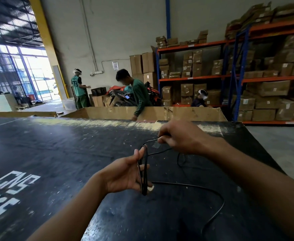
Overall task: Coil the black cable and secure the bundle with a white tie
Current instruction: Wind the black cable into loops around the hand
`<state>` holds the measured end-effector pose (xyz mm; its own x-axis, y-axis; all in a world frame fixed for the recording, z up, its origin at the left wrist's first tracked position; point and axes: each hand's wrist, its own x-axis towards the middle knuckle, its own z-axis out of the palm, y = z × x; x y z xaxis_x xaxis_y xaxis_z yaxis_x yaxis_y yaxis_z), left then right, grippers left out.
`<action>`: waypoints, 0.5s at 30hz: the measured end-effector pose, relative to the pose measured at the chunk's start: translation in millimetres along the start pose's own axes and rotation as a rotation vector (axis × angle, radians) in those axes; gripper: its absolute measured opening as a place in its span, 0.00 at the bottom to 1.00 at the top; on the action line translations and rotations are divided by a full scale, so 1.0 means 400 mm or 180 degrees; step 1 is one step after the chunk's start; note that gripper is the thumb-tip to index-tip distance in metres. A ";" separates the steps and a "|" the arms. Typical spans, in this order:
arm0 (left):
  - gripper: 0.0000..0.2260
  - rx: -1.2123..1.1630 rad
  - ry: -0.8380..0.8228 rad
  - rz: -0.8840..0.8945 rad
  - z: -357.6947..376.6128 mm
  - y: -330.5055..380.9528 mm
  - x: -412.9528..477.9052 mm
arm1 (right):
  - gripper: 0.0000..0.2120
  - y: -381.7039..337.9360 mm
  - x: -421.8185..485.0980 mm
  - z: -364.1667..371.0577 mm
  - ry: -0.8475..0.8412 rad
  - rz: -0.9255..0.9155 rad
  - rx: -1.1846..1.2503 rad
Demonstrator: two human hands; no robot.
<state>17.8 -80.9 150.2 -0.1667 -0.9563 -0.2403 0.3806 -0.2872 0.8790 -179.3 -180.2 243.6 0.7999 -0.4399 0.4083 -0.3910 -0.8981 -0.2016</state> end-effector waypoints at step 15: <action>0.17 -0.0349 0.0532 0.0948 -0.005 0.149 -0.011 | 0.11 -0.087 -0.150 0.181 -0.0495 0.0467 0.1344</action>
<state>43.0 -94.0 202.7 0.1138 -0.9921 -0.0521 0.4868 0.0100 0.8734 -180.7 -122.4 161.7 0.8213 -0.5276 0.2169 -0.3113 -0.7332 -0.6046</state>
